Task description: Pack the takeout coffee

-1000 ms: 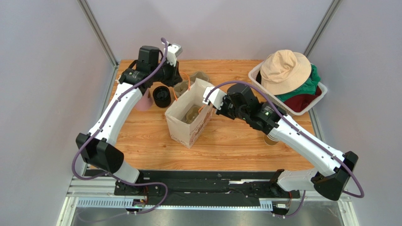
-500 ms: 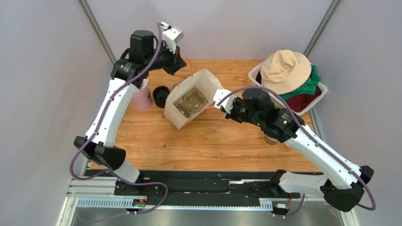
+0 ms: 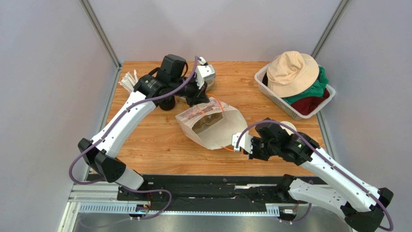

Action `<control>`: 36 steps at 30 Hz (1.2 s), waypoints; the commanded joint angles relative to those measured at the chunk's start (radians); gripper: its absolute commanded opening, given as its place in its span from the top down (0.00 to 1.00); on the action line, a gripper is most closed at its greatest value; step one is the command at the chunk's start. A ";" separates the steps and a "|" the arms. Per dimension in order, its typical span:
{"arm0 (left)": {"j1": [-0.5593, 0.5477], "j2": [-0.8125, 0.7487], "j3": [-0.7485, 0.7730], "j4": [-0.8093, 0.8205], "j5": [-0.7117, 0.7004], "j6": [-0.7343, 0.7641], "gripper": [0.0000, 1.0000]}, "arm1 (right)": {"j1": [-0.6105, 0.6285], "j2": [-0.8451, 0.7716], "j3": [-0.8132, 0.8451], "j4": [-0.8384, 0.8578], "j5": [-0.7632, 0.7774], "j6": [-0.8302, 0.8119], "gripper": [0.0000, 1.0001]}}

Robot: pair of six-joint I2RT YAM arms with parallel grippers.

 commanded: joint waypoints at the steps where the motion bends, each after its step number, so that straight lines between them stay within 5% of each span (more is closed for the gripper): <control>1: -0.018 -0.068 0.010 -0.032 0.082 0.080 1.00 | -0.002 -0.053 -0.056 -0.033 -0.061 -0.014 1.00; 10: -0.047 -0.056 0.015 -0.078 0.121 0.115 0.97 | 0.008 -0.069 -0.092 0.043 -0.095 0.026 1.00; 23: -0.050 -0.026 0.079 0.032 -0.130 0.012 0.94 | 0.005 0.038 0.159 0.204 0.248 0.066 1.00; 25: -0.049 -0.027 0.076 0.047 -0.157 -0.001 0.89 | 0.007 0.066 0.198 0.218 0.264 0.061 1.00; 29: -0.047 -0.030 0.078 0.078 -0.236 -0.020 0.51 | 0.005 0.115 0.259 0.268 0.351 0.045 1.00; 36: 0.008 -0.050 0.078 0.127 -0.296 -0.099 0.21 | -0.010 0.212 0.358 0.356 0.440 0.029 1.00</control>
